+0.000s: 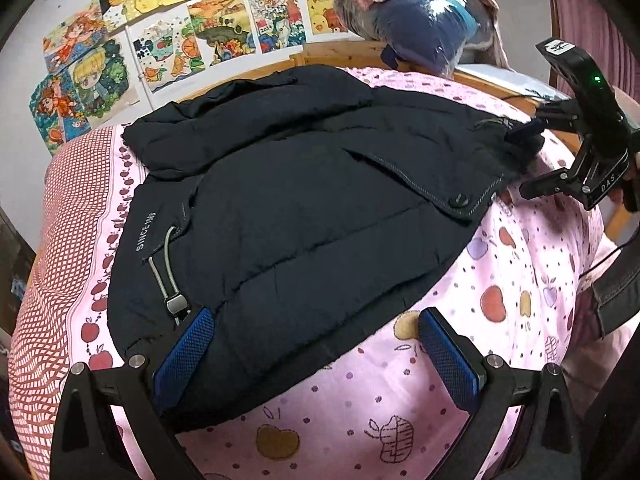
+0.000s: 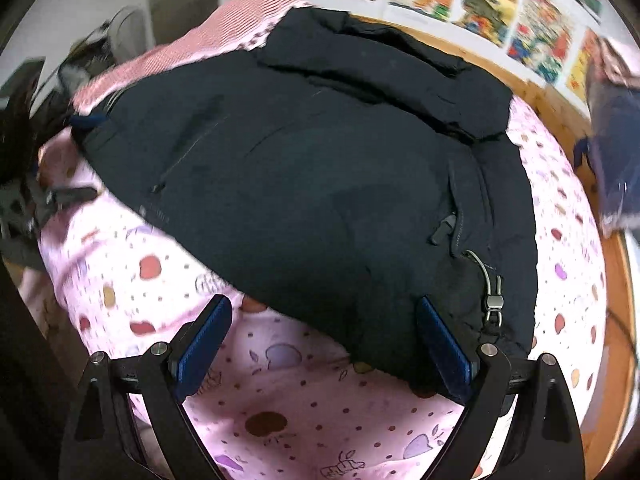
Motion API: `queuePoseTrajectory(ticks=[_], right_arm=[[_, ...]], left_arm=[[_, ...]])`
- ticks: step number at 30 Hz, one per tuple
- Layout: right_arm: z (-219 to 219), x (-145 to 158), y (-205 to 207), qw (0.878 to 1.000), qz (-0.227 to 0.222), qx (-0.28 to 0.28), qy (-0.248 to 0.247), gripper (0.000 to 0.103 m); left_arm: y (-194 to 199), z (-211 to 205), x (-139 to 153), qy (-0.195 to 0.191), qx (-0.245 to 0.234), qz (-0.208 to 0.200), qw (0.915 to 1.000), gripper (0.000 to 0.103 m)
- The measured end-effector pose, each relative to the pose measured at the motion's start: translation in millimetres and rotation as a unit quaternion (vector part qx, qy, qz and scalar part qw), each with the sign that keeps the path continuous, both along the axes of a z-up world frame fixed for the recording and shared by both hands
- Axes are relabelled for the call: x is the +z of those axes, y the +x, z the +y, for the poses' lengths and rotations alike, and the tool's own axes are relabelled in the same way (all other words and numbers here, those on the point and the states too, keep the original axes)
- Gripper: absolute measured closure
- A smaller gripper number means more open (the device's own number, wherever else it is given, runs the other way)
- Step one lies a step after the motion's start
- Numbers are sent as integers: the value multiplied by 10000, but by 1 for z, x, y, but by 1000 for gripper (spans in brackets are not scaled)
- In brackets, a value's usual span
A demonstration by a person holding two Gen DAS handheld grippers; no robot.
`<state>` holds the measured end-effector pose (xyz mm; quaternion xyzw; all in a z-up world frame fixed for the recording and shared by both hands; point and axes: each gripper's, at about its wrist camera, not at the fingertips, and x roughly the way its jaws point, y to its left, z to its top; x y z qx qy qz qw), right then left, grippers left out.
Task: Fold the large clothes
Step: 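Grasp the jacket hem with both tools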
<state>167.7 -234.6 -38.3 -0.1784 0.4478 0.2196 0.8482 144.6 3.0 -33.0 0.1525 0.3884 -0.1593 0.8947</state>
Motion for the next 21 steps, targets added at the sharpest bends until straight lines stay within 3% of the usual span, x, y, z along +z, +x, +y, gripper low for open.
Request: queuePoseTrajectory(ticks=[5, 13, 16, 19, 21], right_arm=[[9, -7, -1, 9981, -205, -136, -558, 13], [22, -17, 5, 9939, -428, -356, -957, 13], [21, -14, 8, 9947, -425, -436, -832, 12], [13, -3, 16, 9968, -296, -628, -406, 13], [7, 3, 19, 9971, -258, -700, -173, 13]], left_arm=[[0, -7, -8, 293, -14, 44, 9996, 0], [3, -7, -12, 226, 84, 115, 9996, 0], [2, -12, -14, 519, 117, 16, 9986, 0], [2, -15, -12, 781, 180, -93, 9967, 1], [1, -14, -9, 851, 209, -207, 9959, 7]])
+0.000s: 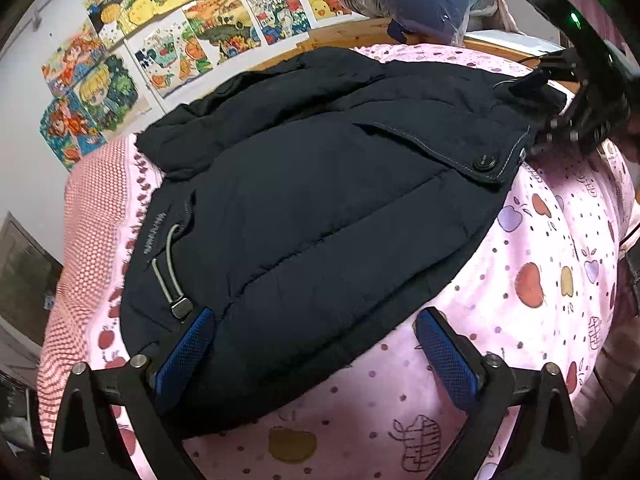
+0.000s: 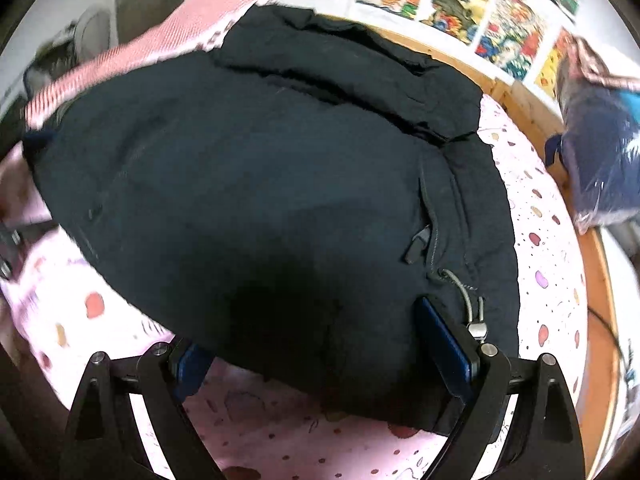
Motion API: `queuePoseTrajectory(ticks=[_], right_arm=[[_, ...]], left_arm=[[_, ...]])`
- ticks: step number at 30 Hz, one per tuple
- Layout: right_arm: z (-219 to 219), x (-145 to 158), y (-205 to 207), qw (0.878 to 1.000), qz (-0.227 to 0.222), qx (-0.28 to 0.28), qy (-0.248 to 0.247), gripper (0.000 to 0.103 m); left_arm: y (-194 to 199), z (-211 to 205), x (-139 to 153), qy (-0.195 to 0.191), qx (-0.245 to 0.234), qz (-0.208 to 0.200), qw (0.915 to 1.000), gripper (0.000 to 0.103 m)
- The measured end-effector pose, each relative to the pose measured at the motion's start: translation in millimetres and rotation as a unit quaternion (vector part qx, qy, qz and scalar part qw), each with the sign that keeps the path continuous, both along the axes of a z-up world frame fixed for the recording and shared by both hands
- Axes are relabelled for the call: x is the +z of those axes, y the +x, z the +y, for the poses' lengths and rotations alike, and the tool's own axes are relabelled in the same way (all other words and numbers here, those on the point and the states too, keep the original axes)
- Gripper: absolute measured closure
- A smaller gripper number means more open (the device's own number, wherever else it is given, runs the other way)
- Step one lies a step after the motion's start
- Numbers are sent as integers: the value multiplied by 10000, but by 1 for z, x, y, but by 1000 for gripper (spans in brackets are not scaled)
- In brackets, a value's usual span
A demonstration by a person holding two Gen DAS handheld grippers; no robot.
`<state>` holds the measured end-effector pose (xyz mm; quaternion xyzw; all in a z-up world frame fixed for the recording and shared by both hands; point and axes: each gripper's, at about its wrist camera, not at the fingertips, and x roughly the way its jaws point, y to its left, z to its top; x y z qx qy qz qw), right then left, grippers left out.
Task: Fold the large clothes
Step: 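Grasp the jacket hem with both tools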
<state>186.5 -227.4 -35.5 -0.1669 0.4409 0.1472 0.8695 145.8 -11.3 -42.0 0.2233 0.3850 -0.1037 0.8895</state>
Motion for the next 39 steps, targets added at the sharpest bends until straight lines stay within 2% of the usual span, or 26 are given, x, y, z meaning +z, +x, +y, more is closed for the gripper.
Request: queuePoseTrajectory(ticks=[2, 4, 6, 10, 14, 17, 20, 27, 32, 35, 37, 38, 39], right_arm=[[-6, 7, 2, 9998, -37, -14, 189, 13], [-9, 10, 2, 9996, -92, 27, 255, 13], [-12, 12, 1, 9993, -149, 125, 313, 13], [-15, 10, -1, 9990, -167, 372, 207, 13], [-13, 0, -4, 9972, 74, 734, 142, 13], [-4, -7, -10, 9950, 109, 985, -130, 13], [4, -12, -16, 9933, -85, 1066, -435, 13], [5, -13, -8, 9935, -503, 583, -834, 13], [-1, -10, -8, 9910, -800, 390, -998, 15], [-2, -4, -11, 9876, -1075, 395, -1077, 27], [-4, 2, -15, 9863, -1224, 455, -1010, 42], [-5, 4, -17, 9857, -1274, 494, -987, 46], [-5, 8, -20, 9843, -1354, 550, -991, 55]], left_arm=[[-1, 0, 2, 191, 21, -156, 9997, 25], [0, 2, 5, 319, 31, -269, 9991, 35], [1, 4, 9, 288, 32, -330, 9990, 40], [6, 5, 16, 280, 50, -397, 9988, 63], [20, 17, 31, -166, 273, -236, 9992, 79], [31, 24, 43, -539, 506, -148, 9972, 85], [39, 25, 51, -738, 649, -120, 9951, 88], [52, 36, 73, -1284, 945, -132, 9871, 90], [59, 43, 87, -1530, 1049, -221, 9824, 91], [61, 43, 88, -1547, 1068, -242, 9819, 91], [61, 44, 86, -1534, 1067, -229, 9821, 91], [60, 43, 86, -1520, 1065, -227, 9824, 91], [59, 42, 84, -1495, 1050, -218, 9829, 91]])
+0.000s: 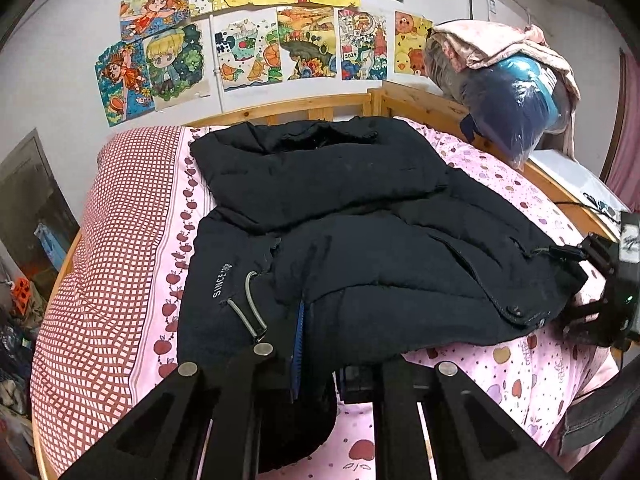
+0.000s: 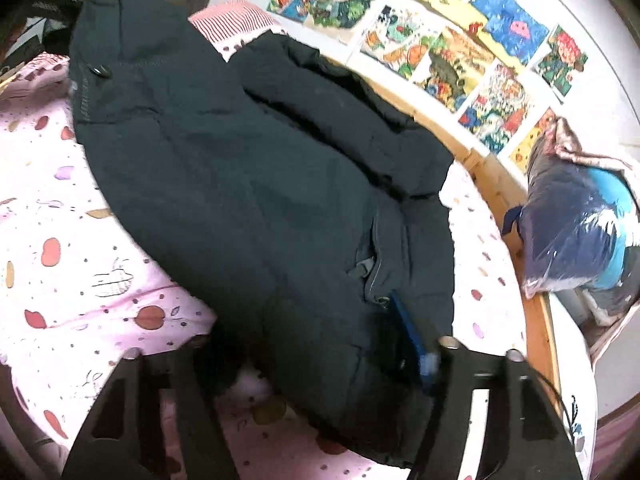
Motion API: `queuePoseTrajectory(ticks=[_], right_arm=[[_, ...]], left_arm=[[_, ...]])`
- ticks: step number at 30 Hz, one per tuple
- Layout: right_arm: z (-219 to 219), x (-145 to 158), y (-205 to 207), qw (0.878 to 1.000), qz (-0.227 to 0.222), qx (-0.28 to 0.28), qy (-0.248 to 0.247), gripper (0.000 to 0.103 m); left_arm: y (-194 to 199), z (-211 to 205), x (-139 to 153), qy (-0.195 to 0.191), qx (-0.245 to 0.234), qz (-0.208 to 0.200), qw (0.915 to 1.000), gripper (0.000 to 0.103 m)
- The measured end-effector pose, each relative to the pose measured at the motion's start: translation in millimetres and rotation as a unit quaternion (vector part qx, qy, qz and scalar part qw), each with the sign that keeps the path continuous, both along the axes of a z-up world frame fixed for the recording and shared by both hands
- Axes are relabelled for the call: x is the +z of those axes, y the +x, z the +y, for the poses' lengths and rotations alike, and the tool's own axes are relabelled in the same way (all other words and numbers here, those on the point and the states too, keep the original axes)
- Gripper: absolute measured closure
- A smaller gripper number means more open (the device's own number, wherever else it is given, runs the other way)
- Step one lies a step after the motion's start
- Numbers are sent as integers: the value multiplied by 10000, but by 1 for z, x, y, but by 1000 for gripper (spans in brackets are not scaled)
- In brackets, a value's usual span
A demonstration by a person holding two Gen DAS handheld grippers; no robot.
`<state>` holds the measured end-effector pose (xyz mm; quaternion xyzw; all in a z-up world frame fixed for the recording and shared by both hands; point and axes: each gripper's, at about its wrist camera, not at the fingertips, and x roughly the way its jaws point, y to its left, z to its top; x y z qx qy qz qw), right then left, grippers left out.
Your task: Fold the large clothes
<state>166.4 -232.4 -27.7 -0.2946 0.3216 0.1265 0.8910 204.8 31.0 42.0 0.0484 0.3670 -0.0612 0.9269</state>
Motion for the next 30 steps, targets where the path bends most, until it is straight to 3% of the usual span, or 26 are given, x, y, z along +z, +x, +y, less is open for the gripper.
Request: queuePoseTrajectory(ticks=[1, 3, 7, 18, 30], right_arm=[[0, 2, -3, 10000, -49, 51, 12, 66], [0, 8, -6, 9998, -115, 131, 65, 76], [-5, 17, -4, 9994, -84, 48, 326, 86], [-34, 33, 24, 9812, 486, -606, 1768, 94], [-33, 54, -12, 9701, 256, -647, 2323, 96]], left_arm=[[-1, -1, 0, 13, -10, 4, 10000, 91], [-3, -2, -4, 51, -43, 10, 10000, 91], [-9, -4, -13, 83, -103, 105, 9999, 91], [-25, -1, -19, -117, -81, 173, 9997, 91], [-72, 11, 3, -348, 86, -325, 9988, 93]])
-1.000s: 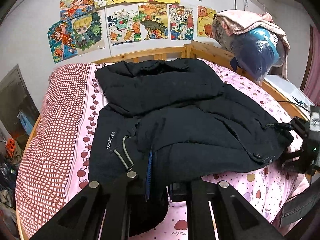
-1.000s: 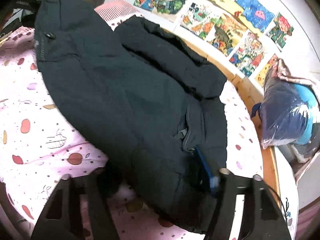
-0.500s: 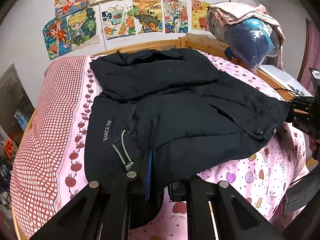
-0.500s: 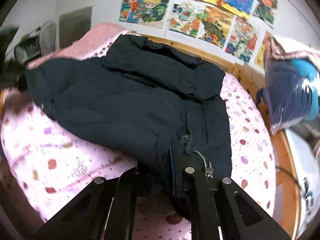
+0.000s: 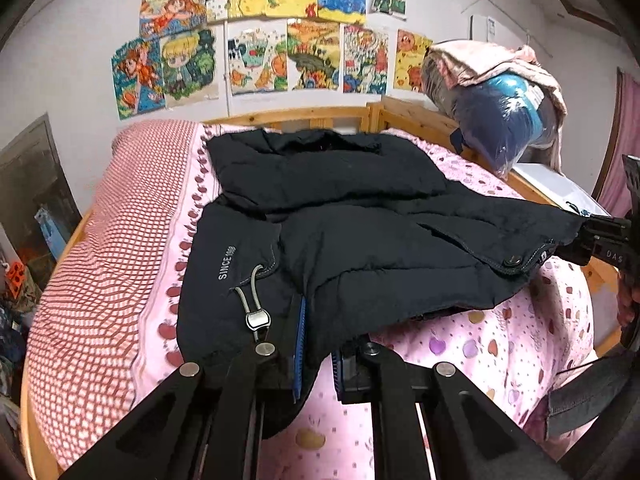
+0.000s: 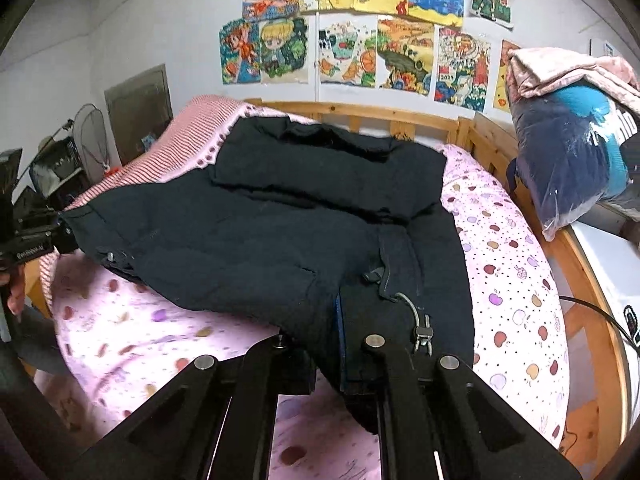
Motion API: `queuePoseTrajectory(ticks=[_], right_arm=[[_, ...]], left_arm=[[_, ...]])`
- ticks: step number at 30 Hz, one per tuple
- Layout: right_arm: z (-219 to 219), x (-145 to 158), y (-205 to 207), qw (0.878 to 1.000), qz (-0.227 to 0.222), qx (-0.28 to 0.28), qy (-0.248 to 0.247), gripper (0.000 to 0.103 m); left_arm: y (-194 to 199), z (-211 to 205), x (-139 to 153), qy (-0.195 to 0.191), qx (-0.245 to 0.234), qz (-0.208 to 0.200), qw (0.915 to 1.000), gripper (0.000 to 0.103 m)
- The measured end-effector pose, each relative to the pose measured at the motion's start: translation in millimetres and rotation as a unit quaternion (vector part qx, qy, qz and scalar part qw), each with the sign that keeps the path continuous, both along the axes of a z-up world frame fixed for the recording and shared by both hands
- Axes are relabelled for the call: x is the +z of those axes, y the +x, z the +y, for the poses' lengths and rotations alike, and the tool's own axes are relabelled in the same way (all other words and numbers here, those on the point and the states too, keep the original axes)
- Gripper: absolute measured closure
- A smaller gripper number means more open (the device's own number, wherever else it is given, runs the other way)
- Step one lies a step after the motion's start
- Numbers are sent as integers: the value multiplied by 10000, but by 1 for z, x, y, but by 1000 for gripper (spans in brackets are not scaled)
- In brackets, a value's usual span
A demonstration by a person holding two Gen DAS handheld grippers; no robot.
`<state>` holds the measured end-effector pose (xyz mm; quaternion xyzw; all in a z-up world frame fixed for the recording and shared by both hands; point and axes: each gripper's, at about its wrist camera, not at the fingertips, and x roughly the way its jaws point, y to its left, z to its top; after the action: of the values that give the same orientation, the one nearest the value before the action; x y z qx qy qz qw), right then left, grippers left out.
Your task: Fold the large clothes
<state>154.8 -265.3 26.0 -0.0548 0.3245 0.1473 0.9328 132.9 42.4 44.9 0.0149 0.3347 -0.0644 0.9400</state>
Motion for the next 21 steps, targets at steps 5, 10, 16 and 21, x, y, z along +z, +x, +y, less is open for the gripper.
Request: queuePoseTrajectory(ticks=[5, 10, 16, 21], right_arm=[[-3, 14, -26, 9995, -207, 12, 227, 96], [-6, 29, -37, 9981, -436, -40, 432, 96], [-2, 47, -25, 9975, -510, -175, 458, 96], [3, 63, 1, 9976, -527, -268, 366, 96]], left_arm=[[-29, 4, 11, -159, -11, -259, 9995, 93], [-48, 9, 28, -396, -8, -549, 9977, 93], [-26, 12, 55, -380, 27, -641, 9972, 93], [4, 9, 77, -116, 22, -713, 9974, 94]])
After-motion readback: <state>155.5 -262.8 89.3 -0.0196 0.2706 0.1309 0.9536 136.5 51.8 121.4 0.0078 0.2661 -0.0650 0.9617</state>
